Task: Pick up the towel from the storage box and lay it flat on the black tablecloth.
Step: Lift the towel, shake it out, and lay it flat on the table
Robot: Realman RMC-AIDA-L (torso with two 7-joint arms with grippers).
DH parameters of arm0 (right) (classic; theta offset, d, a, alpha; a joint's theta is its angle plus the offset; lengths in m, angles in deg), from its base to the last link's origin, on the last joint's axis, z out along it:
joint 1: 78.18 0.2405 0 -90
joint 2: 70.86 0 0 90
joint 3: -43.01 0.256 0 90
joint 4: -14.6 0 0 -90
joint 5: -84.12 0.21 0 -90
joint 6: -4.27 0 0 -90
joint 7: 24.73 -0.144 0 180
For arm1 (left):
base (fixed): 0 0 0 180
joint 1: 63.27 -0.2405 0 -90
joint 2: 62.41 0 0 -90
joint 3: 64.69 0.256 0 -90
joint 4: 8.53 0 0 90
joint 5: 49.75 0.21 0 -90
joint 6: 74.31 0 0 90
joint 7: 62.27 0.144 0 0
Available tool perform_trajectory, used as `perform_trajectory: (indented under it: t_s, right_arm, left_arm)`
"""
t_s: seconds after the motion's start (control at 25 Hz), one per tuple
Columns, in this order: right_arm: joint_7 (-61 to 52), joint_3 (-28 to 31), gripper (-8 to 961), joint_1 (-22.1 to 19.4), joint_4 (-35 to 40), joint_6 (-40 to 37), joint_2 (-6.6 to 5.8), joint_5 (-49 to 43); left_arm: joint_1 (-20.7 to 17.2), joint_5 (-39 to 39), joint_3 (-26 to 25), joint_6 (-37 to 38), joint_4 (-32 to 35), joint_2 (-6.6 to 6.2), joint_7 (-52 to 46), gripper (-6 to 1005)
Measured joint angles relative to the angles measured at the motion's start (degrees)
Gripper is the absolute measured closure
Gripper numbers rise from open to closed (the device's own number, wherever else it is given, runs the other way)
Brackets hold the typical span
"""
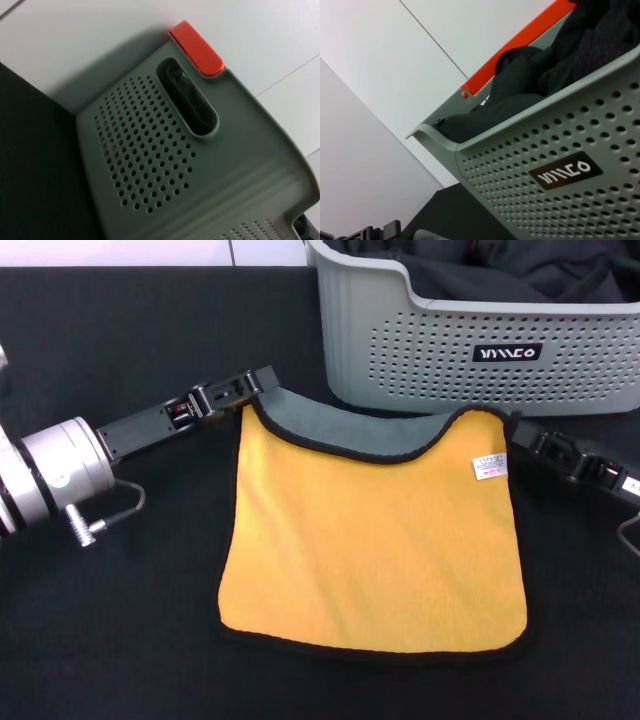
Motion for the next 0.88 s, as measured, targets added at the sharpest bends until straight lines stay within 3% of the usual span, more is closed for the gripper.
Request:
perform_trajectory:
  t_s: [0.52, 0.76, 0.84, 0.88]
  right_arm:
    - [0.1, 0.2, 866, -0.1, -0.2, -0.4, -0.05, 0.0]
    - [0.1, 0.2, 866, -0.1, -0.2, -0.8, -0.05, 0.1]
    - [0.1, 0.2, 865, -0.1, -0.2, -0.9, -0.05, 0.1]
    - [0.1, 0.2, 865, -0.1, -0.2, -0.9, -0.06, 0.1]
  left_arm:
    - [0.4, 2.3, 0.1, -0.5, 0.2, 0.76, 0.1, 467]
    - [0.5, 2.8, 0.1, -0.8, 0.2, 1.07, 0.1, 673]
    - [0.5, 2.8, 0.1, -1.1, 0.1, 1.30, 0.1, 858]
    - [0.5, 2.8, 0.1, -1.1, 0.1, 1.36, 0.1, 876]
